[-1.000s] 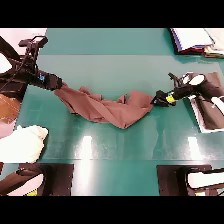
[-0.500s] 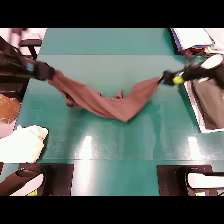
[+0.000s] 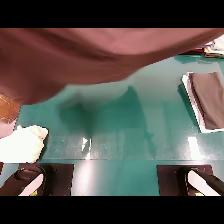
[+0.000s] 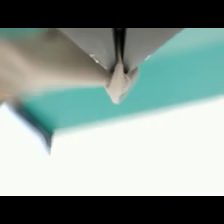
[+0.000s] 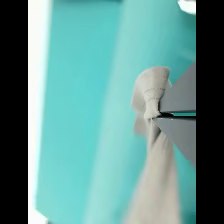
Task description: Fold the shirts.
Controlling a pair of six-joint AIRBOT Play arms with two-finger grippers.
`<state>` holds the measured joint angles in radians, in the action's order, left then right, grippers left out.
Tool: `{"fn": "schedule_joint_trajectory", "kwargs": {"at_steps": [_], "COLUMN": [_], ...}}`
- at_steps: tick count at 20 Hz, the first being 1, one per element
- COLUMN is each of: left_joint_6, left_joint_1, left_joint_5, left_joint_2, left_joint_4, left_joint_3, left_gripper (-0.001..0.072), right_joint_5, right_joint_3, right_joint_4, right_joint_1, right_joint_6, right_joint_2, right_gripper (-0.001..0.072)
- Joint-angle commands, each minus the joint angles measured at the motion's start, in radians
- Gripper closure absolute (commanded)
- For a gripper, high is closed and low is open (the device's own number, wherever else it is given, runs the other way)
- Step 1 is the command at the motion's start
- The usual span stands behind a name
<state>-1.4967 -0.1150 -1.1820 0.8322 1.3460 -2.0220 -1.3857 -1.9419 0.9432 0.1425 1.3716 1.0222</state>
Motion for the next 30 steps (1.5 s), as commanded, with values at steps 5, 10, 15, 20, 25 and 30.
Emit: {"fn": "schedule_joint_trajectory", "kwargs": {"at_steps": [5,10,15,20,25,30], "left_joint_6": [-0.021,-0.022,-0.022,-0.022,-0.014,0.013], "left_joint_1": [0.000,0.000,0.000,0.001,0.032,0.214], "left_joint_5": [0.029,-0.054,0.035,0.188,0.119,-0.152], "left_joint_2": [-0.014,0.081,0.352,0.624,0.649,0.528], "left_joint_4": [0.023,0.128,0.059,0.090,0.089,0.051], "left_joint_3": [-0.082,0.209,0.535,0.588,0.537,0.612], "left_gripper": [0.0684,0.0684,0.0683,0.0681,0.0177,0.0179], "right_joint_5": [-0.079,-0.156,-0.127,-0.010,-0.011,-0.172], "right_joint_3": [-0.130,-0.129,0.043,0.090,0.090,0.292], "right_joint_4": [0.001,0.057,0.318,0.306,0.258,0.057], "right_joint_1": [0.172,0.079,-0.174,-0.220,-0.169,-0.039], "right_joint_6": [0.044,0.054,0.060,0.059,0.058,-0.033], "right_joint_2": [-0.073,0.136,0.438,0.686,0.685,0.520], "right_gripper": [0.0699,0.0700,0.0699,0.0697,0.0200,0.0302]}}
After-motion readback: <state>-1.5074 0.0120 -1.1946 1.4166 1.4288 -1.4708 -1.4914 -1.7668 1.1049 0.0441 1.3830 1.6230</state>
